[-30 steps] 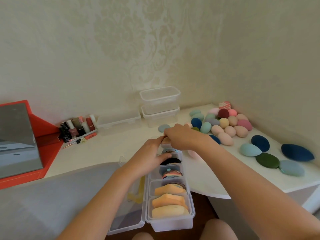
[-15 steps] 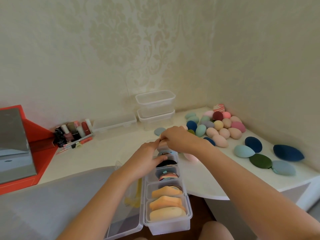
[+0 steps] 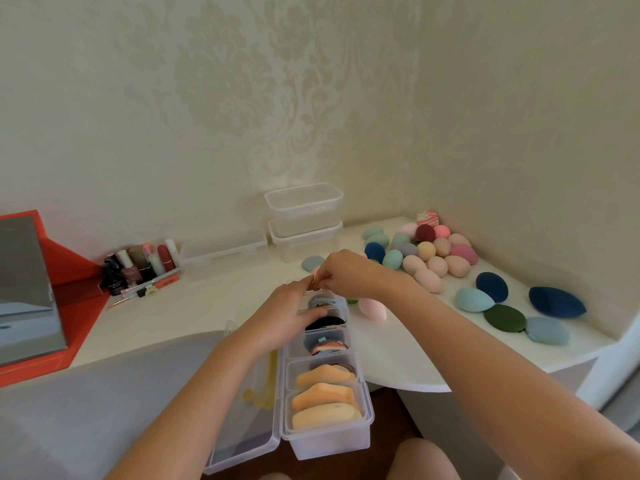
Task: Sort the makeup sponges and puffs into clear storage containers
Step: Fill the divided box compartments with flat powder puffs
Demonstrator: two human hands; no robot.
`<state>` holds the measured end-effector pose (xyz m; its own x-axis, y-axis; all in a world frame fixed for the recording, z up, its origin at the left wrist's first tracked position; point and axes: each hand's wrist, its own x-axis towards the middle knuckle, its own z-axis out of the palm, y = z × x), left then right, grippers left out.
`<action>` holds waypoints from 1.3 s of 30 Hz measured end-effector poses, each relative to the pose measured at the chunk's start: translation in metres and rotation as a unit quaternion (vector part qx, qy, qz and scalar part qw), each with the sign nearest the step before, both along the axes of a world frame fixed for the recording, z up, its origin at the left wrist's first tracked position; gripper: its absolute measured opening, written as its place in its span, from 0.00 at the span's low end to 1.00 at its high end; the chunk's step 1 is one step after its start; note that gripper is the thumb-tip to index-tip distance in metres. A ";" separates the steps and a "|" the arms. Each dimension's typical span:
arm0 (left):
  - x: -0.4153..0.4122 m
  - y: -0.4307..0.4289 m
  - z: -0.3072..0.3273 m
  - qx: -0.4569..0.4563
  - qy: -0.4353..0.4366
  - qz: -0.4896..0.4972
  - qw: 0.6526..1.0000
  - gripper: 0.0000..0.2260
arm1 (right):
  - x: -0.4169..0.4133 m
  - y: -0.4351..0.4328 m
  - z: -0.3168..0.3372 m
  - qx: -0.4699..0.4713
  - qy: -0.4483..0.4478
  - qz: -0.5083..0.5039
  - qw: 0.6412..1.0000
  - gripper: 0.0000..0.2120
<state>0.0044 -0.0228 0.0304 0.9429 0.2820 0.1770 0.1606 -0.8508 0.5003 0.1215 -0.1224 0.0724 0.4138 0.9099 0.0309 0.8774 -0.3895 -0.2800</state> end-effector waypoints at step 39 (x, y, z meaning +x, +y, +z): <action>0.014 -0.019 0.003 0.021 0.084 0.036 0.996 0.20 | 0.076 -0.172 -0.006 -0.261 -0.003 -0.337 0.905 0.24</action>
<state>0.0181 -0.0414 0.0335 0.9378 0.3459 0.0307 0.3008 -0.8534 0.4256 0.1979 -0.2945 0.0666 0.8810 0.3426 -0.3264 0.3924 -0.9144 0.0994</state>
